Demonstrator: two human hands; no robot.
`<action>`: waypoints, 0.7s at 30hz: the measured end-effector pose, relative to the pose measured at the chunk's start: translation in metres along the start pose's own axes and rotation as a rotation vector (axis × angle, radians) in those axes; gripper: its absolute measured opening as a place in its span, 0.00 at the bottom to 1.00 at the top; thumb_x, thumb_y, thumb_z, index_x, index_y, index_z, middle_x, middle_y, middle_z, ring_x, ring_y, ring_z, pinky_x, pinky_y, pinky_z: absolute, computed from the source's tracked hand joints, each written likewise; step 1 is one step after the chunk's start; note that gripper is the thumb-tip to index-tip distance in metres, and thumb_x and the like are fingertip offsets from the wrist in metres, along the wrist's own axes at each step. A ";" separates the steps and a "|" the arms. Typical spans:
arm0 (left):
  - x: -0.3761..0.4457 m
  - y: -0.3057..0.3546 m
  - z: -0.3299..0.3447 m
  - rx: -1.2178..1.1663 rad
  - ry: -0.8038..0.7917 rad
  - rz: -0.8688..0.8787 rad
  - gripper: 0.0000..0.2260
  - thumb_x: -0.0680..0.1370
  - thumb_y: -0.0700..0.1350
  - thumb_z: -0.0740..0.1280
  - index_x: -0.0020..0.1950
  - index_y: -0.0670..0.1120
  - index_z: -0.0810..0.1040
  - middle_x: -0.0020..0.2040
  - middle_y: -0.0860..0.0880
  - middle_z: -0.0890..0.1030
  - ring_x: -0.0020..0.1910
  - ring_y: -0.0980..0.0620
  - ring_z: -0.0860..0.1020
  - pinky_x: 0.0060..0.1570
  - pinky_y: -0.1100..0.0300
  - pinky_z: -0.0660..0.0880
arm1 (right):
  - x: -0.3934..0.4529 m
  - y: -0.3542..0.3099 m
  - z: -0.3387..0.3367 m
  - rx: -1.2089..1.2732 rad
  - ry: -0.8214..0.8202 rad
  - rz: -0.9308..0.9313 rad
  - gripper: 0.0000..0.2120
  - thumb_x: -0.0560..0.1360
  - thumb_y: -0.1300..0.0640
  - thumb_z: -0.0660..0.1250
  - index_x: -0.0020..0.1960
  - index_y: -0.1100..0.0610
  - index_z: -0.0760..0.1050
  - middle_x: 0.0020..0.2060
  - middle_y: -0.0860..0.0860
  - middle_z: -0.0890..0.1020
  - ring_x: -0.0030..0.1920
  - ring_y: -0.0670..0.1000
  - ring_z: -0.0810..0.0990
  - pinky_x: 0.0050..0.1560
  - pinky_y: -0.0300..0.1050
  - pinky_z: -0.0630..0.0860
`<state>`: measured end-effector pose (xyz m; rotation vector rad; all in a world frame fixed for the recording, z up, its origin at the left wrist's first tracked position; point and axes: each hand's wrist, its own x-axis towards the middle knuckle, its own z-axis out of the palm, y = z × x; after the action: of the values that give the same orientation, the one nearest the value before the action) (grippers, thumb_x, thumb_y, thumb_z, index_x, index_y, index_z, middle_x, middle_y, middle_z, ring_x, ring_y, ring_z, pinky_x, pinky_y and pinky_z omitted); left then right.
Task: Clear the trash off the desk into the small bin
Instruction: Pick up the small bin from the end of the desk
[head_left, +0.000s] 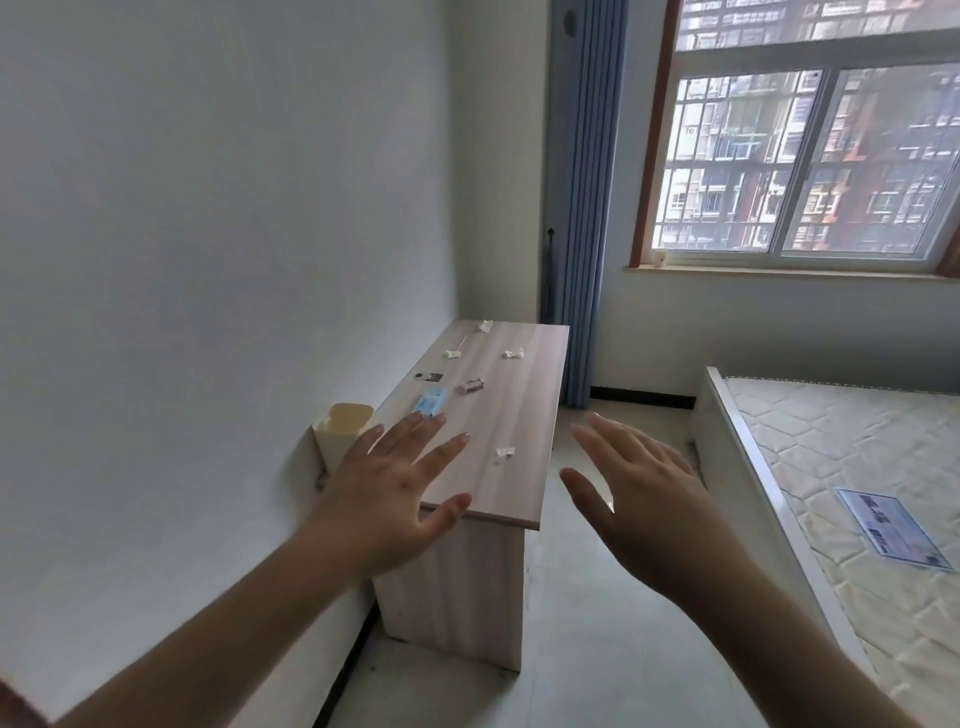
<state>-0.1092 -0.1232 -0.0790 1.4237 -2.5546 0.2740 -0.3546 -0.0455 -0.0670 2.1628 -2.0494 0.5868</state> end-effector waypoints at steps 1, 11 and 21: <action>0.005 -0.010 0.004 -0.009 -0.010 -0.011 0.30 0.79 0.68 0.45 0.80 0.62 0.48 0.83 0.54 0.50 0.80 0.54 0.45 0.65 0.64 0.27 | 0.012 -0.002 0.006 -0.010 -0.006 -0.013 0.38 0.73 0.32 0.35 0.75 0.47 0.60 0.76 0.46 0.63 0.75 0.49 0.61 0.73 0.48 0.58; 0.038 -0.141 0.049 0.031 -0.037 -0.176 0.31 0.80 0.66 0.49 0.81 0.54 0.53 0.82 0.50 0.56 0.80 0.53 0.51 0.77 0.49 0.49 | 0.136 -0.064 0.095 -0.062 -0.147 -0.122 0.36 0.74 0.30 0.37 0.77 0.44 0.53 0.78 0.47 0.58 0.77 0.49 0.56 0.74 0.48 0.54; 0.076 -0.237 0.111 -0.048 -0.049 -0.239 0.30 0.80 0.65 0.48 0.80 0.56 0.54 0.82 0.49 0.56 0.80 0.48 0.52 0.76 0.50 0.47 | 0.218 -0.102 0.163 -0.043 -0.174 -0.144 0.38 0.72 0.30 0.34 0.78 0.43 0.52 0.79 0.46 0.53 0.78 0.48 0.49 0.75 0.50 0.50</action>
<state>0.0444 -0.3368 -0.1508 1.7159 -2.3783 0.1396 -0.2181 -0.2964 -0.1231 2.3865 -1.9421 0.3460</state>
